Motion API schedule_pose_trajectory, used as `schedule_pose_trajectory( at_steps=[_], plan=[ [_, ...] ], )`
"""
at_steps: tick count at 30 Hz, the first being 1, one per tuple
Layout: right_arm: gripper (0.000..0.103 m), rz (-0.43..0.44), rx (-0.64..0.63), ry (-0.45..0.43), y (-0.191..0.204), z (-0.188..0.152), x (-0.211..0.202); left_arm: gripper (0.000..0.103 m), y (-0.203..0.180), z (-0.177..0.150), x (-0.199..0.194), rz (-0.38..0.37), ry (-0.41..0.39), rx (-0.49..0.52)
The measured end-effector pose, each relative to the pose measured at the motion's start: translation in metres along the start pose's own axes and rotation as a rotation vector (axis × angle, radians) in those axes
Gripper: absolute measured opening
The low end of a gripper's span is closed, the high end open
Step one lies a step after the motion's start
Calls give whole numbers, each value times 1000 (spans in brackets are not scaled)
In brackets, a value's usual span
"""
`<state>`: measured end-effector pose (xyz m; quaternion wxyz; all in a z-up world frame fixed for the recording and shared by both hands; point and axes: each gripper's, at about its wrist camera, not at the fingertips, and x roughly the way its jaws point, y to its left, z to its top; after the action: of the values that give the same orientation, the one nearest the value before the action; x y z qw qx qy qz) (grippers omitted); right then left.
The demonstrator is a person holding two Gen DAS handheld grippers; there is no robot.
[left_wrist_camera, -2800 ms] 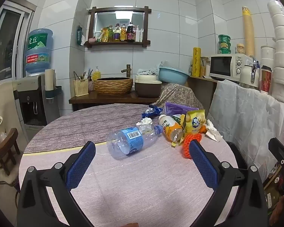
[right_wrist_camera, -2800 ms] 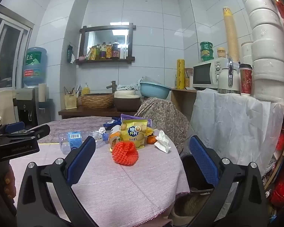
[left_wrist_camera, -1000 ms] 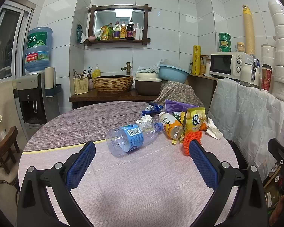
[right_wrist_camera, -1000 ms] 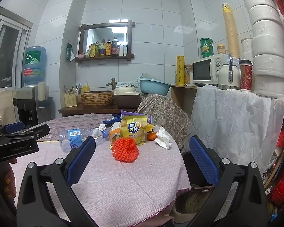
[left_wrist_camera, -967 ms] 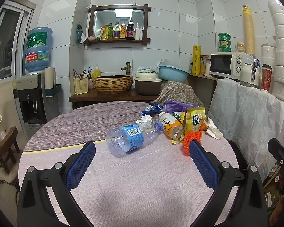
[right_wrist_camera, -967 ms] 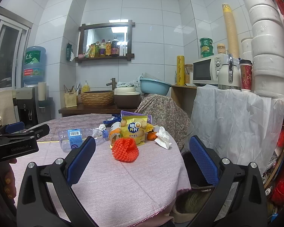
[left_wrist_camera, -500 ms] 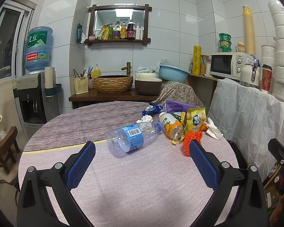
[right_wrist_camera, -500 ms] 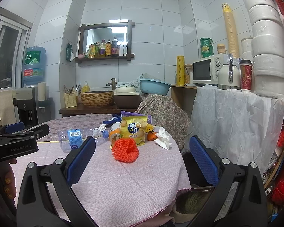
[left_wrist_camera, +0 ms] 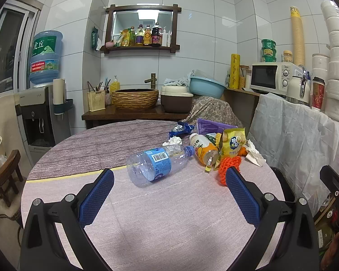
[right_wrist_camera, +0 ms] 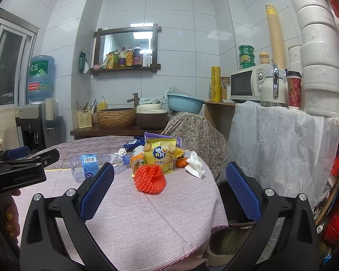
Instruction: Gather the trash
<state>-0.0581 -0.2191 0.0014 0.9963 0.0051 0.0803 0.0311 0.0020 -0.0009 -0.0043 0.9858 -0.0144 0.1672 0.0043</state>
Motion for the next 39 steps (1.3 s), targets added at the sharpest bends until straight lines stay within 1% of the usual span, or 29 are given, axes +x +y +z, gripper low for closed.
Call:
schedule_pose_trajectory(
  at_steps=[26, 39],
  plan=[
    [98, 6, -2, 14, 2, -3, 1, 98, -1, -4, 2, -2, 12, -2],
    [98, 7, -5, 49, 0, -5, 9, 98, 0, -4, 7, 4, 33, 7]
  ],
)
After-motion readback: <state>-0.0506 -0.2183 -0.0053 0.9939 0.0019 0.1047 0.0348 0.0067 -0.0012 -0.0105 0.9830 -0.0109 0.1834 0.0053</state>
